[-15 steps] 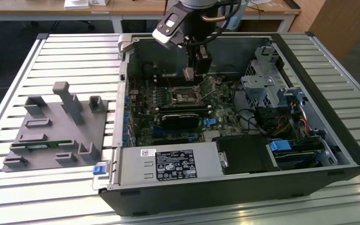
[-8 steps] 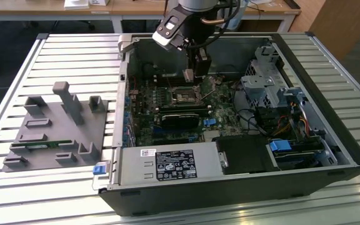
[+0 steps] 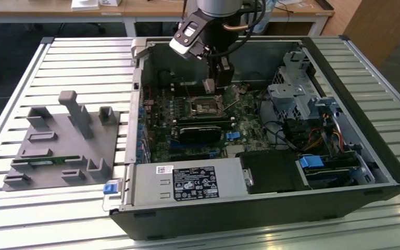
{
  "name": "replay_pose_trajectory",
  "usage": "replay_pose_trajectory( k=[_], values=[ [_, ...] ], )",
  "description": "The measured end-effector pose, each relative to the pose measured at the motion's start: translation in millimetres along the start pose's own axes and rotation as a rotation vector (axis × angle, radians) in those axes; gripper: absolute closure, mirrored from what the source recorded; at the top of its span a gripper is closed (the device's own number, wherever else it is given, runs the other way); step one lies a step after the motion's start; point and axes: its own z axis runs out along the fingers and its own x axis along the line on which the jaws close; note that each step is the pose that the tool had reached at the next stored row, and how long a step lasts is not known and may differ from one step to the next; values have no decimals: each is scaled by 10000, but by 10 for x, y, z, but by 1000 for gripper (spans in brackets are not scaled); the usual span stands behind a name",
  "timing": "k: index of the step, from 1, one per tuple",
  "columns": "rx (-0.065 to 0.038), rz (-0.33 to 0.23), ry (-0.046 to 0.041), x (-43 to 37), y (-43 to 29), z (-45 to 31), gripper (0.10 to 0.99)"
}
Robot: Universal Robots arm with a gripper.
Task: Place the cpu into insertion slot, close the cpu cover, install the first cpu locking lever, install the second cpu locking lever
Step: 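Place the cpu into insertion slot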
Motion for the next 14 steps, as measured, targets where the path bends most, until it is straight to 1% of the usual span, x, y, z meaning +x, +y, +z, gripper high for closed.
replay_pose_trajectory(
  k=[10,14],
  values=[
    [1,-1,-12,3,-4,62,545],
    [3,-2,-32,3,-7,96,545]
  ],
)
